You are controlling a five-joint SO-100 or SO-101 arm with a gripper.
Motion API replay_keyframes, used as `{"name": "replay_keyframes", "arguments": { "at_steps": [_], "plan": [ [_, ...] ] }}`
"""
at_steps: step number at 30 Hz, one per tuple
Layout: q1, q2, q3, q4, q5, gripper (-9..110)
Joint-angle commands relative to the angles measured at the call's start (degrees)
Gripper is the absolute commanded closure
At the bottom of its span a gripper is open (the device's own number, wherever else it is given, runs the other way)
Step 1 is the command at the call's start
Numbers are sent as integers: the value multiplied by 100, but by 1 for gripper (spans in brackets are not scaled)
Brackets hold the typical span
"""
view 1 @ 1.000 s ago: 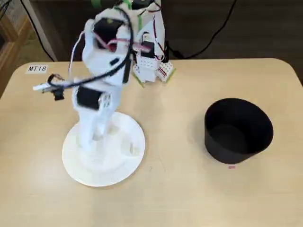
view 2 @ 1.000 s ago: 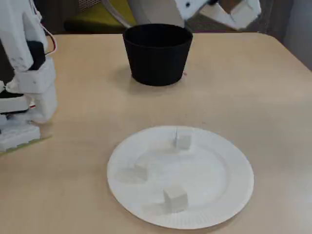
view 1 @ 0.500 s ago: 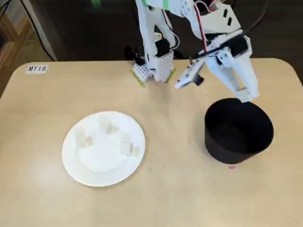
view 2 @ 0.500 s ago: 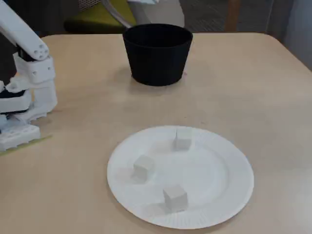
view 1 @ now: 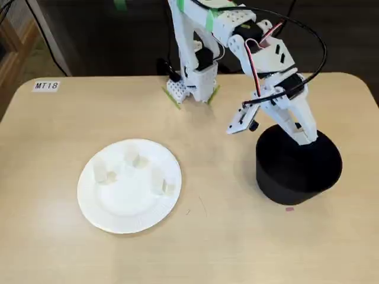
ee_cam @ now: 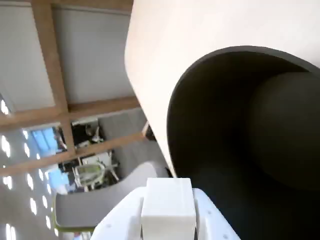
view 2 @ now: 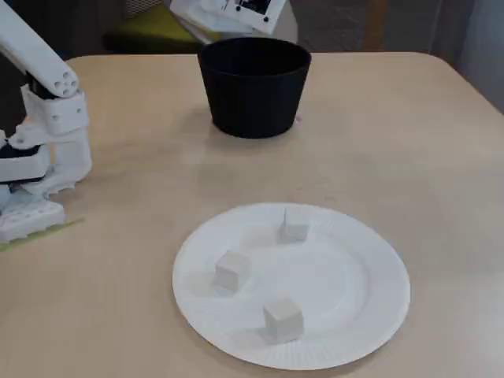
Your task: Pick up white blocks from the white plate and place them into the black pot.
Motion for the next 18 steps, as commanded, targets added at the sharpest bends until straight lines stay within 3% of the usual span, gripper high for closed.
{"name": "replay_keyframes", "arguments": {
  "at_steps": [1,8,12,18],
  "plan": [
    [79,44,9,62,-149,82],
    [431,44,9,290,-264,82],
    [800,325,-88,677,-114,104],
    [2338,1107,-571,2628,-114,104]
  ]
}}
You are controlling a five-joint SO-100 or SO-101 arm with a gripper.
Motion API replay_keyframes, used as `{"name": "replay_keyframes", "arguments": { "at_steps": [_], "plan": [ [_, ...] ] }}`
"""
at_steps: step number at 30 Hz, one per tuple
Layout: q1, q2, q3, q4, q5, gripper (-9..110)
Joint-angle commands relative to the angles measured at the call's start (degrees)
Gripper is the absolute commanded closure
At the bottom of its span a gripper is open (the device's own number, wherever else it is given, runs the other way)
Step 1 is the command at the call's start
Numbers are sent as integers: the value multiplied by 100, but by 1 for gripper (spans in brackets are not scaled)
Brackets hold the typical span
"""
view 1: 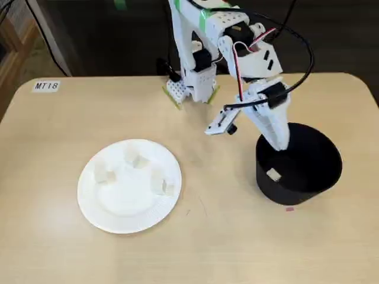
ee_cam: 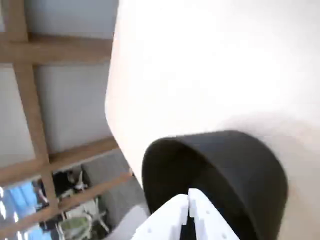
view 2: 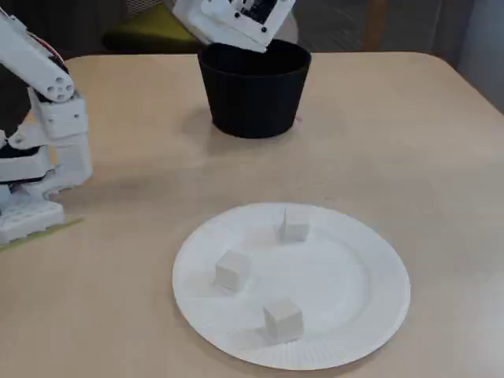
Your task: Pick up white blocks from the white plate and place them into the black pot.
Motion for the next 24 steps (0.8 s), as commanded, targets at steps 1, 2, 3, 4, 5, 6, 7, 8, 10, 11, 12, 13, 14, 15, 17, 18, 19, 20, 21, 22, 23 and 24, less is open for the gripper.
{"name": "replay_keyframes", "arguments": {
  "at_steps": [1,2,3,4,5,6,7,8,10,11,12,13,14,15,17,18,19,20,21,22,23,24],
  "plan": [
    [1169,457,-439,1204,53,104],
    [1582,519,-466,1477,53,104],
    [2004,554,-475,1714,44,104],
    [2408,545,-501,1916,-62,104],
    [2760,483,-527,2083,-246,104],
    [3050,369,-545,2206,-404,104],
    [3278,211,-571,2320,-554,104],
    [3454,35,-624,2435,-694,104],
    [3718,-352,-791,2654,-905,104],
    [3814,-554,-932,2742,-984,104],
    [3929,-756,-1107,2848,-1046,104],
    [4025,-940,-1318,2944,-1063,104],
    [4131,-1125,-1556,3032,-1072,104],
    [4228,-1327,-1837,3138,-1090,104],
    [4430,-1907,-2558,3454,-1239,104],
    [4526,-2268,-2988,3656,-1397,104],
    [4623,-2628,-3428,3832,-1600,104],
    [4711,-3023,-3841,4025,-1846,104],
    [4816,-3419,-4245,4210,-2074,104],
    [4931,-3788,-4632,4430,-2285,104],
    [5054,-4140,-4983,4632,-2479,104],
    [5177,-4421,-5238,4772,-2637,104]
  ]
}}
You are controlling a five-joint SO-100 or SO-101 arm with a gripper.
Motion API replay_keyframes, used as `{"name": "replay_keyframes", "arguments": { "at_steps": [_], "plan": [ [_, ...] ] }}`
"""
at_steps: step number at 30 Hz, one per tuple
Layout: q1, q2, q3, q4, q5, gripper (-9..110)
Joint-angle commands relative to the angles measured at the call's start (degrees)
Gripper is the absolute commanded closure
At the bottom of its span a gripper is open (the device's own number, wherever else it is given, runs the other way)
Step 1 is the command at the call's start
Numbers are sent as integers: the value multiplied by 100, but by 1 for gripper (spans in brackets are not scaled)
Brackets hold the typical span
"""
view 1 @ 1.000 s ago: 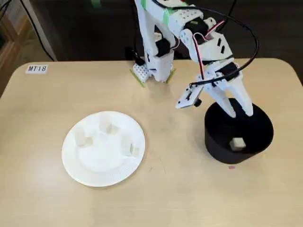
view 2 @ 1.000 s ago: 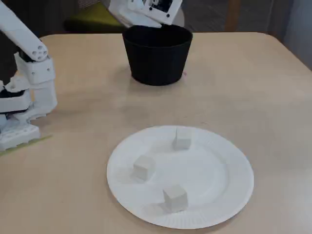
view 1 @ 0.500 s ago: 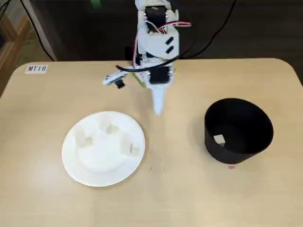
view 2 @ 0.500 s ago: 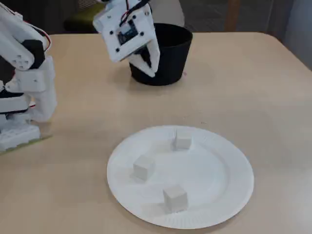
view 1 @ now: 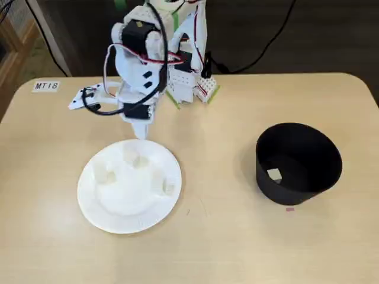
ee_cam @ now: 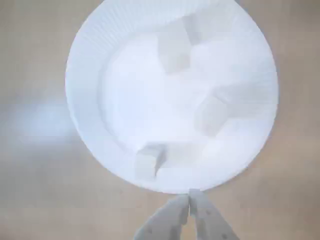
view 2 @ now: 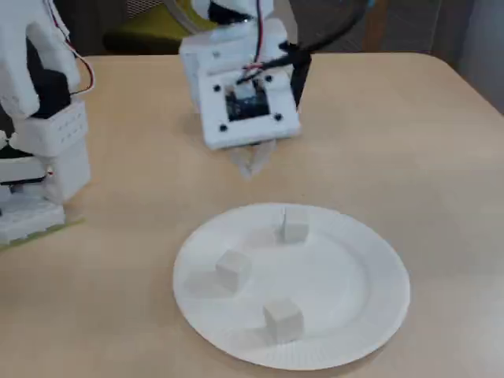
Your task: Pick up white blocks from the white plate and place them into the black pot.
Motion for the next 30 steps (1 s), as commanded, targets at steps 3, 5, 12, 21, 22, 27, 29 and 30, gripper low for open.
{"name": "replay_keyframes", "arguments": {
  "at_steps": [3,5,12,21,22,27,29,30],
  "plan": [
    [642,-1178,-1354,475,-932,104],
    [879,-1318,-1380,475,-1099,104],
    [1116,-2004,-2268,562,-1608,104],
    [1318,-2382,-2558,571,-1767,75],
    [1354,-2408,-2558,571,-1793,75],
    [1441,-2672,-2716,571,-1916,74],
    [1406,-2813,-2848,571,-1907,73],
    [1380,-2874,-2936,571,-1881,74]
  ]
}}
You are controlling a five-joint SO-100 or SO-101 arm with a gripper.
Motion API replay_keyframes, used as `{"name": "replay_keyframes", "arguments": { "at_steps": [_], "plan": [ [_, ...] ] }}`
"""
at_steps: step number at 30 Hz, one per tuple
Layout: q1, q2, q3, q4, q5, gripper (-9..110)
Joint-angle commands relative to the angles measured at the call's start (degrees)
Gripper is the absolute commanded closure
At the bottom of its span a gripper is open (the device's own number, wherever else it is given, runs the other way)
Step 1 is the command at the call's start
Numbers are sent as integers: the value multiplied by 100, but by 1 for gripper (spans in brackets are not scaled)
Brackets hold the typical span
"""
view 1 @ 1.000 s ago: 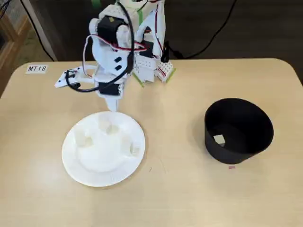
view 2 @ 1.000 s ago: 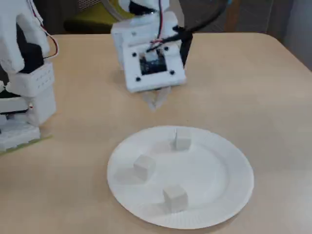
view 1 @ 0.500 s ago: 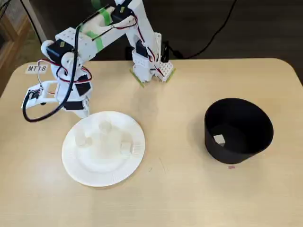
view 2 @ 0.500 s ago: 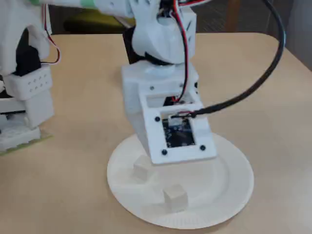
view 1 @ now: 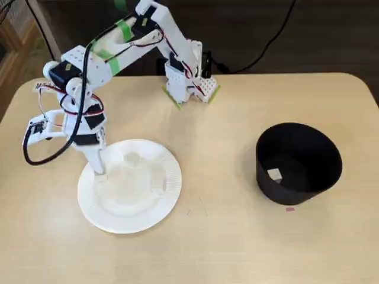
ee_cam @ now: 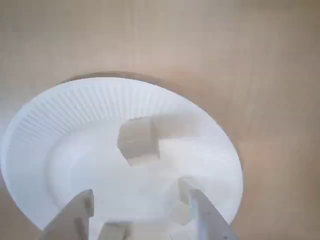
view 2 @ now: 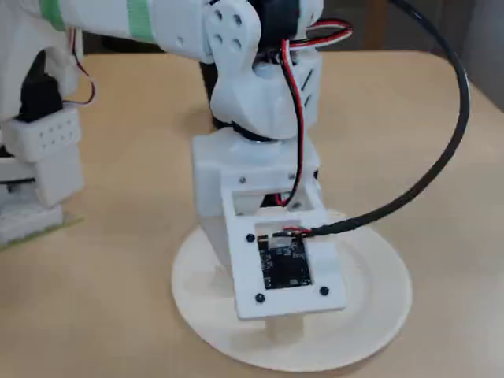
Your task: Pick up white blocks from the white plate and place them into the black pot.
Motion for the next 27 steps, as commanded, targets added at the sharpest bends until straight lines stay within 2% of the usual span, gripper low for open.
{"name": "replay_keyframes", "arguments": {
  "at_steps": [1,27],
  "plan": [
    [-70,-53,-448,53,18,74],
    [-114,-1503,-1459,44,-79,75]
  ]
}}
